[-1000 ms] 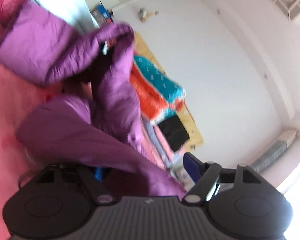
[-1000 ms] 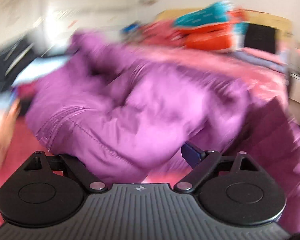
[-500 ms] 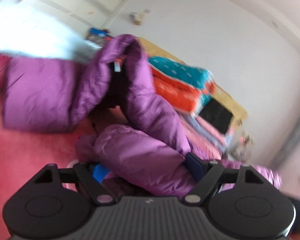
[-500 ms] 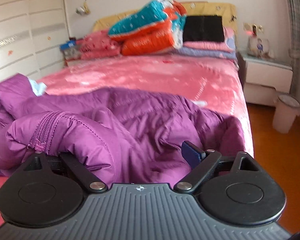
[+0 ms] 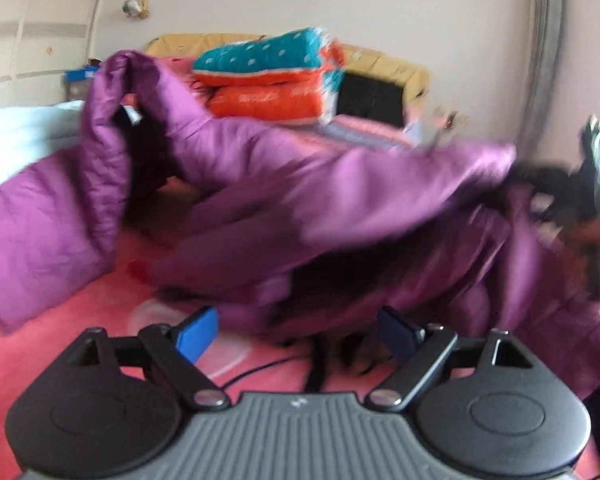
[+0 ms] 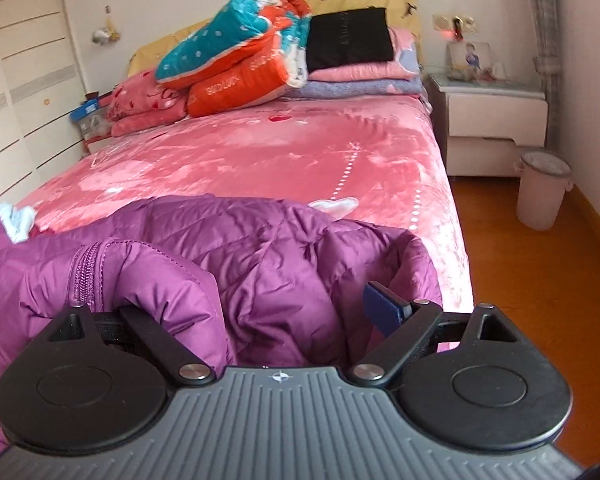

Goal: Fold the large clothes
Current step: 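Grasp the jacket sleeve with the left gripper while the right gripper grasps the jacket body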

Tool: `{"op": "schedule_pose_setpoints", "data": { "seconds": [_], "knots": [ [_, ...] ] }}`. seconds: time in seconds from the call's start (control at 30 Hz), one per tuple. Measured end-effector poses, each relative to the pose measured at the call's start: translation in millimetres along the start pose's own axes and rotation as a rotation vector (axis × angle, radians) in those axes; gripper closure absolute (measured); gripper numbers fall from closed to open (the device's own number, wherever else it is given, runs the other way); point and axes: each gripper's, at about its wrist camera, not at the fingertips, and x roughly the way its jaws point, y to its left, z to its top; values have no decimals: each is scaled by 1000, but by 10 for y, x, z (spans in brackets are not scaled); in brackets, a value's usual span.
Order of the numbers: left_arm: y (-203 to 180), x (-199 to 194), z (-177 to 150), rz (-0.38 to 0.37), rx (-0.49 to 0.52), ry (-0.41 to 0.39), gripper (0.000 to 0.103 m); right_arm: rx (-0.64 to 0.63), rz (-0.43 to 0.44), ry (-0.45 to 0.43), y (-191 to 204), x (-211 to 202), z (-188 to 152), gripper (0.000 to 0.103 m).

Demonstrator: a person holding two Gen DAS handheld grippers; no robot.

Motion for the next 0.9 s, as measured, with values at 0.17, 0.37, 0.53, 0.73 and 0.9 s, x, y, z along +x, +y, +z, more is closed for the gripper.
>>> {"op": "schedule_pose_setpoints", "data": {
  "seconds": [0.17,0.37,0.53,0.73,0.9],
  "knots": [
    [89,-14,29,138,-32,-102,17,107,25,75,-135,58,-4,0],
    [-169,41,119,179,86,-198,16,93,55,92,-67,15,-24,0],
    [-376,178,225,228,120,-213,51,52,99,94,-64,-17,-4,0],
    [-311,225,259,301,-21,-207,83,-53,142,97,70,-266,-141,0],
    [-217,93,265,289,-176,-236,95,-141,140,101,251,-532,-371,0]
  ]
}}
